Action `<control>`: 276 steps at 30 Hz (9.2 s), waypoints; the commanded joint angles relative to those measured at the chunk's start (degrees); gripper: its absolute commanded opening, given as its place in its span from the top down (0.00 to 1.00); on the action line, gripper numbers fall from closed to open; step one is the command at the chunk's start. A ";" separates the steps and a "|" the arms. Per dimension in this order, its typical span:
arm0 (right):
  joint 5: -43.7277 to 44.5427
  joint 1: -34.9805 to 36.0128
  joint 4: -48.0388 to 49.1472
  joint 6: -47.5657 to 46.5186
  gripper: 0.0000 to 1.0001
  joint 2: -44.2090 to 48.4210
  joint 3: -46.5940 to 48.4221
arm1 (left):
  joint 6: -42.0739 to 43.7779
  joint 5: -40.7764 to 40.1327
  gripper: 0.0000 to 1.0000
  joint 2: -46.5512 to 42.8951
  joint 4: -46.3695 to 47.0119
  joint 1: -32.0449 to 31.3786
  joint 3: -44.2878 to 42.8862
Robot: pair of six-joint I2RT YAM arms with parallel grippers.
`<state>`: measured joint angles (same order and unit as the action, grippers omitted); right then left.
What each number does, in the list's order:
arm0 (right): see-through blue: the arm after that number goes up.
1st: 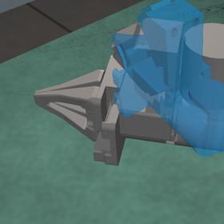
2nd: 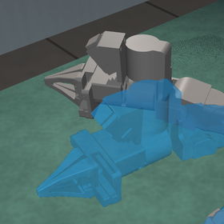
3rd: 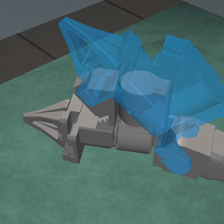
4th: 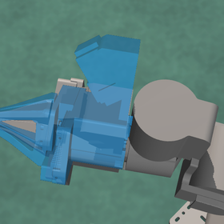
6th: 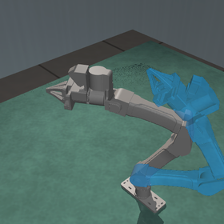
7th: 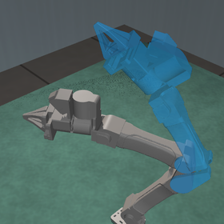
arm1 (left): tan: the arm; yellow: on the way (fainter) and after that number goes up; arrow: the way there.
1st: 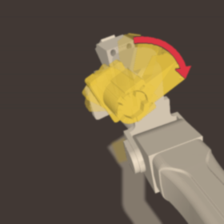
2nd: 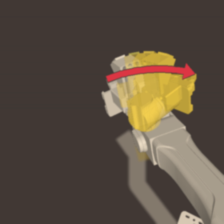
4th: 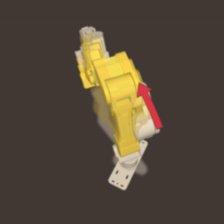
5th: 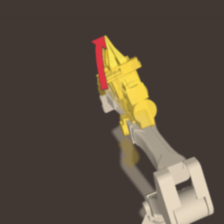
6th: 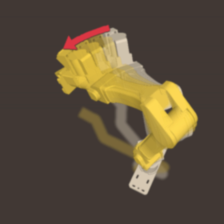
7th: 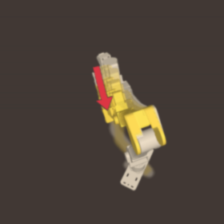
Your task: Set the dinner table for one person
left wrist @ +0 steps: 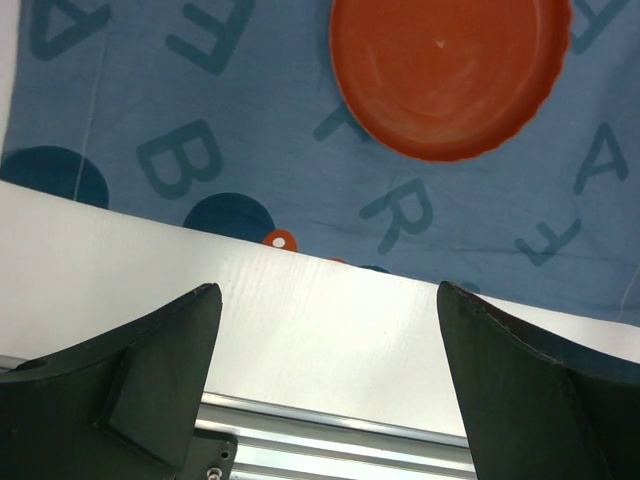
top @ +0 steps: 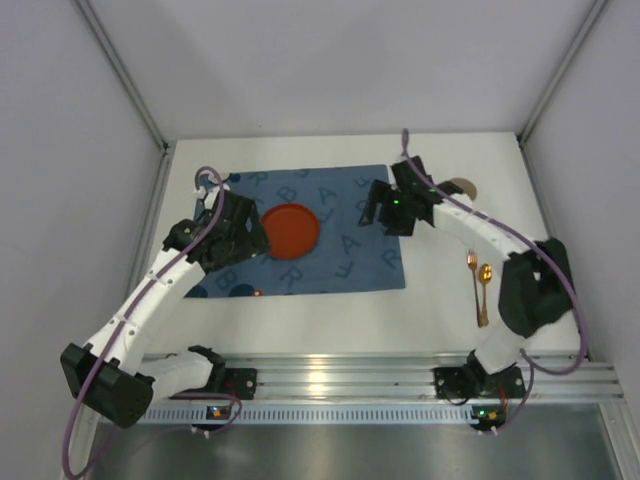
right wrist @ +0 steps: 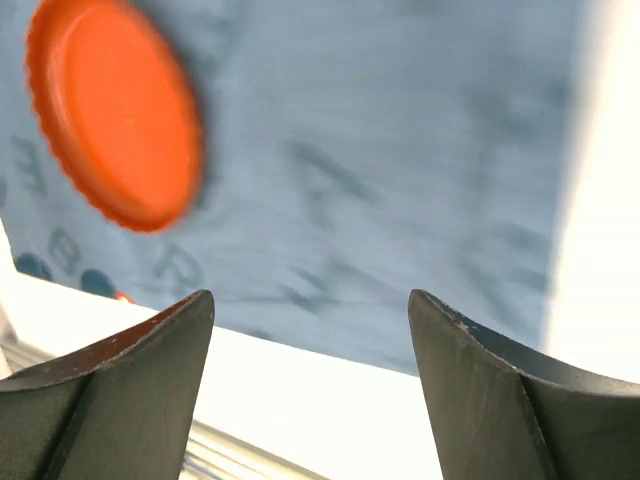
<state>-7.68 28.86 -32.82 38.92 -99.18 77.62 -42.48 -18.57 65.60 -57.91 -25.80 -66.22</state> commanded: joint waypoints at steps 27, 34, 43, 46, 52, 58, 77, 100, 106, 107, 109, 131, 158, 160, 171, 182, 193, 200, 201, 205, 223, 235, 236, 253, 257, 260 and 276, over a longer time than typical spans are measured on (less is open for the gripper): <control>0.21 -6.28 11.73 0.81 0.46 6.46 -27.36 | -0.24 2.31 0.08 1.28 4.47 -5.22 0.74; 2.32 -5.92 10.24 0.46 1.00 5.66 -28.58 | 0.20 1.60 0.08 1.28 4.03 -5.22 0.56; 11.72 -10.13 1.18 -0.77 1.00 13.56 -34.64 | 0.56 3.54 0.08 3.56 7.37 -5.22 1.70; 13.48 -12.07 -0.84 -1.82 1.00 15.15 -35.26 | 0.56 4.33 0.08 4.44 8.78 -5.22 2.06; 16.73 -13.65 -5.67 -3.14 1.00 18.05 -34.91 | 0.82 5.30 0.08 6.03 10.97 -5.31 2.23; 15.42 -13.83 -9.97 -3.50 1.00 21.65 -32.90 | 1.52 5.12 0.08 6.64 12.56 -5.31 2.76; 18.74 -15.15 -22.90 -7.62 0.09 22.10 -1.98 | 3.54 3.89 0.07 7.26 15.55 -5.22 4.17; 11.82 -35.28 -17.72 -9.65 0.23 -2.33 17.73 | 7.93 3.45 0.06 11.56 19.59 -5.14 0.92; 11.55 -35.28 -16.67 -9.21 0.39 -6.64 16.86 | 8.99 2.57 0.06 11.65 19.41 -4.70 0.30; 11.46 -35.02 -16.49 -9.56 0.46 -7.78 16.60 | 9.08 2.40 0.06 11.48 19.24 -4.70 0.30; 11.55 -34.67 -15.96 -9.82 0.63 -8.49 16.16 | 9.34 1.96 0.05 11.13 18.80 -4.52 0.47; 19.02 -13.31 -23.26 -7.10 1.00 -8.74 28.99 | 10.05 3.89 0.05 11.83 18.80 -4.26 1.35; 26.05 -12.86 -23.26 -8.06 0.24 -6.04 32.51 | 13.12 4.33 0.06 8.75 18.18 -4.17 -0.76; 25.88 -14.61 -23.26 -7.98 0.22 -1.32 30.32 | 13.04 4.68 0.06 9.19 18.36 -4.17 -0.67; 14.62 -31.23 -16.84 -6.22 0.23 16.90 -11.68 | 12.50 7.32 0.06 7.17 23.98 -4.17 8.82; 15.59 -39.76 -15.61 -5.25 0.25 21.83 -28.57 | 15.32 9.43 0.06 6.82 24.34 -4.17 10.49; 15.07 -42.66 -8.41 -4.28 0.60 23.59 -36.75 | 16.73 9.87 0.06 6.82 23.02 -4.17 9.97; 15.77 -46.00 -7.17 -6.31 0.61 22.18 -36.05 | 17.08 9.51 0.06 6.90 22.58 -4.17 10.14; 15.77 -46.17 -7.26 -6.48 0.61 22.10 -35.88 | 16.90 9.60 0.06 6.99 22.58 -4.17 10.14; 15.42 -46.62 -6.30 -6.92 0.62 19.64 -35.00 | 15.94 9.87 0.06 7.43 22.75 -4.17 10.14; 13.40 -46.44 0.73 -8.68 0.81 8.04 -33.33 | 15.41 8.46 0.06 8.75 21.00 -4.08 9.44; 15.59 -42.40 0.83 -9.82 1.00 1.00 -28.06 | 15.85 6.88 0.06 9.81 19.33 -4.17 8.91; 15.24 -42.22 0.91 -10.09 1.00 0.92 -27.97 | 15.76 6.79 0.06 10.07 19.33 -4.17 8.91; 17.96 -38.36 -16.22 -12.20 1.00 16.55 -8.03 | 16.11 6.17 0.06 12.88 20.12 -4.17 4.96; 18.84 -32.22 -19.82 -10.45 1.00 18.75 -3.98 | 16.20 6.53 0.06 13.76 20.29 -4.17 3.73; 20.51 -23.35 -22.45 -7.73 1.00 19.90 -1.34 | 16.20 6.44 0.05 14.03 20.20 -4.08 2.50; 15.77 7.86 -10.43 0.54 1.00 15.62 4.01 | 15.23 0.28 0.02 8.58 14.67 2.77 0.29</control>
<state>9.72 32.80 -49.04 37.45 -80.27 76.31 -26.94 -16.49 77.10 -41.76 -24.08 -65.14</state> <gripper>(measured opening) 0.020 0.982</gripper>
